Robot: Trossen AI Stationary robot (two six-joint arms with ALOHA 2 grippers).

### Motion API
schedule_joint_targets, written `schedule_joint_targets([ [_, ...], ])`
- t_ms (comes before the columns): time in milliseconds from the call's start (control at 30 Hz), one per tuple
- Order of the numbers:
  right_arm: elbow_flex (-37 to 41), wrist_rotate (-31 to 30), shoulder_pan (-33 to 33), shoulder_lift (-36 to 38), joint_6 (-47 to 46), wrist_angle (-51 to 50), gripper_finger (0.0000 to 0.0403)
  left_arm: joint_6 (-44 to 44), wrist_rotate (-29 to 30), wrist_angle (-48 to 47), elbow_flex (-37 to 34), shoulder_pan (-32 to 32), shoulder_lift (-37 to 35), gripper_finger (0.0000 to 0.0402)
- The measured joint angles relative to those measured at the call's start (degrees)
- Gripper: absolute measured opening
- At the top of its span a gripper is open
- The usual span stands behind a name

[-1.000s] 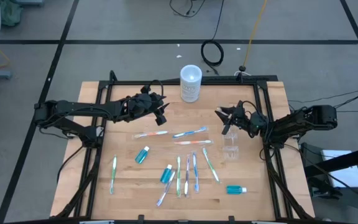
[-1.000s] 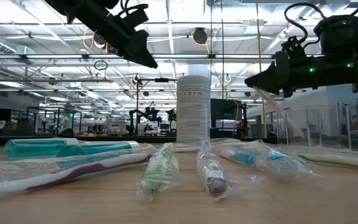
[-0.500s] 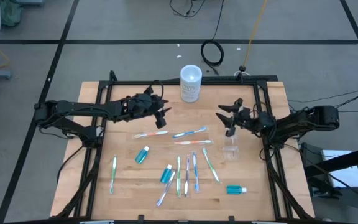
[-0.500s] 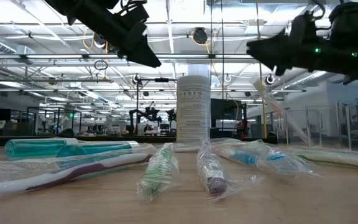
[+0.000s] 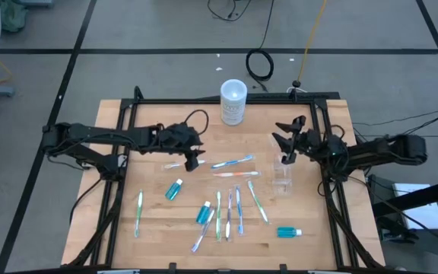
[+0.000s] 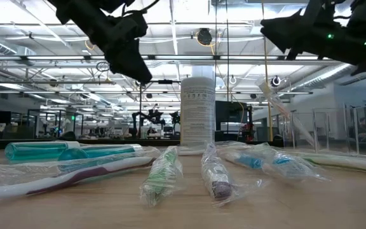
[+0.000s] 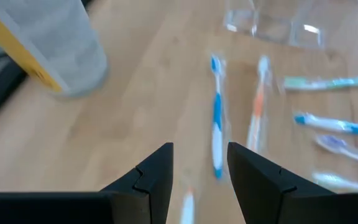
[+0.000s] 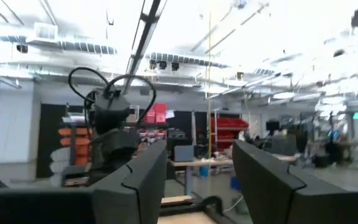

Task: Pick & Place toothbrushing station
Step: Put the left mouthwash into the transparent organizer

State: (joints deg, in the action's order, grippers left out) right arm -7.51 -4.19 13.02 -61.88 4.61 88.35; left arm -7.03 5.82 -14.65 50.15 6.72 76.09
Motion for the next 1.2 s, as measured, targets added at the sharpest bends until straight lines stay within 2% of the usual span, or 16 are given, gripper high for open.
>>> schedule_joint_targets([
  [367, 0.0, -0.2, 0.0, 2.5, 18.5, 0.5, 0.0173, -11.1, 0.1, -8.1, 0.0, -7.9, 0.0, 0.0156],
  [600, -1.2, -0.2, 0.1, 2.8, 28.2, 1.4, 0.0173, -29.0, 2.1, -18.0, 0.0, -13.8, 2.2, 0.0156],
  [800, -4.0, -0.4, 0.9, 2.8, 28.8, 1.2, 0.0172, -43.8, 4.1, -20.1, 0.0, -17.6, 8.2, 0.0156],
  [967, -4.5, -0.3, 2.0, 2.8, 30.4, 1.1, 0.0171, -51.9, 3.0, -23.0, 0.0, -19.3, 11.9, 0.0156],
  [1200, -5.2, -0.3, 4.5, 2.8, 30.8, 1.4, 0.0171, -59.5, 1.7, -25.9, 0.0, -22.6, 12.5, 0.0156],
])
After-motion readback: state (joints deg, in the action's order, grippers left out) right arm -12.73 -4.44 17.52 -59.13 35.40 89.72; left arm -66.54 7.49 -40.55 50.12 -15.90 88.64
